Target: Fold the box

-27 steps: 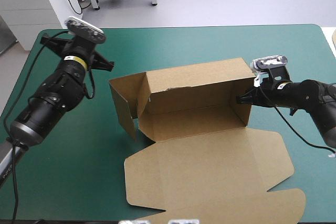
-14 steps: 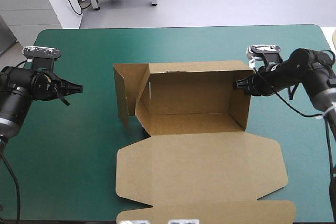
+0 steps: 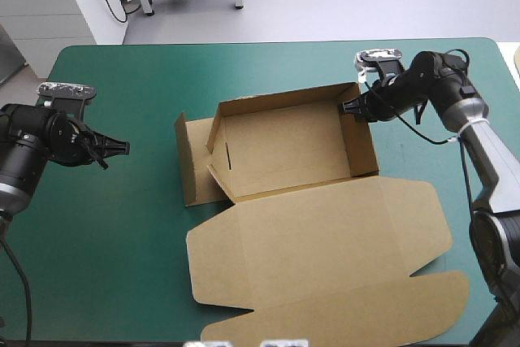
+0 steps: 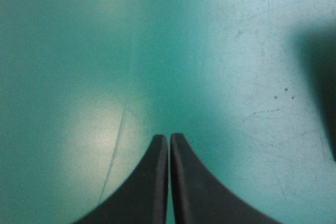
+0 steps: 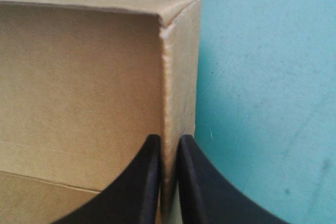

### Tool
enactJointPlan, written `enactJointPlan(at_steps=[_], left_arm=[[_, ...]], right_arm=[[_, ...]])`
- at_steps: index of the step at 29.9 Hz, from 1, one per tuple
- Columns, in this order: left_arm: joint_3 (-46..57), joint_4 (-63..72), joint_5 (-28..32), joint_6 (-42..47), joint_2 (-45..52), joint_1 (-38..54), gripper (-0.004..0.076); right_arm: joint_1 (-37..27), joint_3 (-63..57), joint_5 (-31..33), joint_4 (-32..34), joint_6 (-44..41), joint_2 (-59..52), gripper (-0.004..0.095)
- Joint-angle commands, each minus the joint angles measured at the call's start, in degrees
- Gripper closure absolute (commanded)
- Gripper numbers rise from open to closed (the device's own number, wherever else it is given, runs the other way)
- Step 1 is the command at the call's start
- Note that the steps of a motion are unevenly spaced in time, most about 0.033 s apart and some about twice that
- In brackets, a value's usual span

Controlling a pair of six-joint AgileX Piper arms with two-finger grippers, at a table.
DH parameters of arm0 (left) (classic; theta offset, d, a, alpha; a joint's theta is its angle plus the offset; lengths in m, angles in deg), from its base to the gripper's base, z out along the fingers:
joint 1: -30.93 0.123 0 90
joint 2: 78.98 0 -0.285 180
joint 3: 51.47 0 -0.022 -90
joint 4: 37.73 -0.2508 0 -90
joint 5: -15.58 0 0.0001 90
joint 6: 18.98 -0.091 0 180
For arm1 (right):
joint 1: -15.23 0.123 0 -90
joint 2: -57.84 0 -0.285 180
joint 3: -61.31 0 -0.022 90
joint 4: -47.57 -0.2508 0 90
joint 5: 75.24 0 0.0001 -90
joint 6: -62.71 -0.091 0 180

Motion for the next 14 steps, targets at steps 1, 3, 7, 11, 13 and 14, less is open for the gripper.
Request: enactJointPlan(at_steps=[1,3,7,11,13,14], left_arm=[[-1.9,-0.4,1.7,0.1,1.9,0.2,0.0727],[-1.9,-0.4,1.4,0.1,1.9,0.2,0.0727],[-1.9,-0.1,1.4,0.1,1.9,0.2,0.0727],[-1.9,-0.1,1.3,-0.4,1.9,0.2,0.0727],[-1.9,-0.1,1.3,-0.4,1.9,0.2,0.0727],[-1.9,-0.1,1.3,-0.4,1.9,0.2,0.0727]], right_arm=[[0.2,3.6,-1.2,0.9,0.0,-1.2,0.0663],[0.2,5.7,-0.9,2.0,0.0,-1.2,0.0572],[0.2,10.9,2.6,2.1,0.0,-1.2,0.0532],[0.2,15.7,7.1,2.0,0.1,-1.2,0.0533],[0.2,16.8,8.3,2.3,-0.1,-1.2,0.0533],[0.2,17.1,9.2,2.4,-0.7,-1.2,0.0533]])
